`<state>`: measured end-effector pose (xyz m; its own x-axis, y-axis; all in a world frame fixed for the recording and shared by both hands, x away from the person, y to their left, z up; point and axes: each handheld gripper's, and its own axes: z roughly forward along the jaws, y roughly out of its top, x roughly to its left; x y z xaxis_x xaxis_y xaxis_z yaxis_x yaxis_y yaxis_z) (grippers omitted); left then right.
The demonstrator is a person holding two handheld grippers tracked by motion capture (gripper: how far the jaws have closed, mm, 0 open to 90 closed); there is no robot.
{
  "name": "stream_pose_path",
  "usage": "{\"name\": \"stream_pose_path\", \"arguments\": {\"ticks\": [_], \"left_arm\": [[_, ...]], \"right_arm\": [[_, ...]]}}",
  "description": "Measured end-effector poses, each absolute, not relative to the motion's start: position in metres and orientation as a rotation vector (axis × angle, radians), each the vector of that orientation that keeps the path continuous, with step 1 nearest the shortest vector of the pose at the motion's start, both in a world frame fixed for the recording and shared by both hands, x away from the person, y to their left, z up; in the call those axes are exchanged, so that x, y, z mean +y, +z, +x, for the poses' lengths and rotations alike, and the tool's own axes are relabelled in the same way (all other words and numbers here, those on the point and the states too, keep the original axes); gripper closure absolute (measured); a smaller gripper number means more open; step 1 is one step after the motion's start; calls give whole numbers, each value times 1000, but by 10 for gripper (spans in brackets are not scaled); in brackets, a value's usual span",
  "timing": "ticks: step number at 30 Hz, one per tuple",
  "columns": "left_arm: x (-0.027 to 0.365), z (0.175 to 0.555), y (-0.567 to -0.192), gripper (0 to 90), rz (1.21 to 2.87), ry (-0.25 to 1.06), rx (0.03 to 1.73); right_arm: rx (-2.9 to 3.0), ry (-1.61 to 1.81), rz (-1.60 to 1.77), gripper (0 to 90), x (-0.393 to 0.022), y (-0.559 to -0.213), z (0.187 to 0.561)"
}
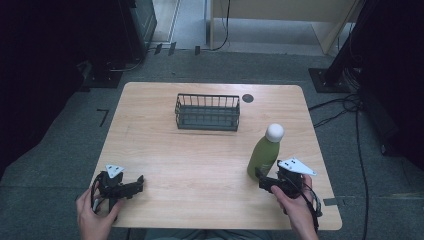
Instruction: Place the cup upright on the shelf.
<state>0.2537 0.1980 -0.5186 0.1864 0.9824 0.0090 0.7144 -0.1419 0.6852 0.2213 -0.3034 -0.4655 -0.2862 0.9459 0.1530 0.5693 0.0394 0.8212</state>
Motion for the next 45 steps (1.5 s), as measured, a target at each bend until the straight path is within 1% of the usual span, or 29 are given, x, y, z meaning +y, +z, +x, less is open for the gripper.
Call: {"name": "stream_pose_path", "arguments": {"ticks": [14, 45], "left_arm": [[198, 254, -519, 0, 1921, 639, 1585], [198, 254, -519, 0, 1922, 639, 1585]], "right_arm": [[1877, 1213, 1509, 130, -299, -456, 230], [1838, 1219, 1485, 167, -290, -445, 244]]}}
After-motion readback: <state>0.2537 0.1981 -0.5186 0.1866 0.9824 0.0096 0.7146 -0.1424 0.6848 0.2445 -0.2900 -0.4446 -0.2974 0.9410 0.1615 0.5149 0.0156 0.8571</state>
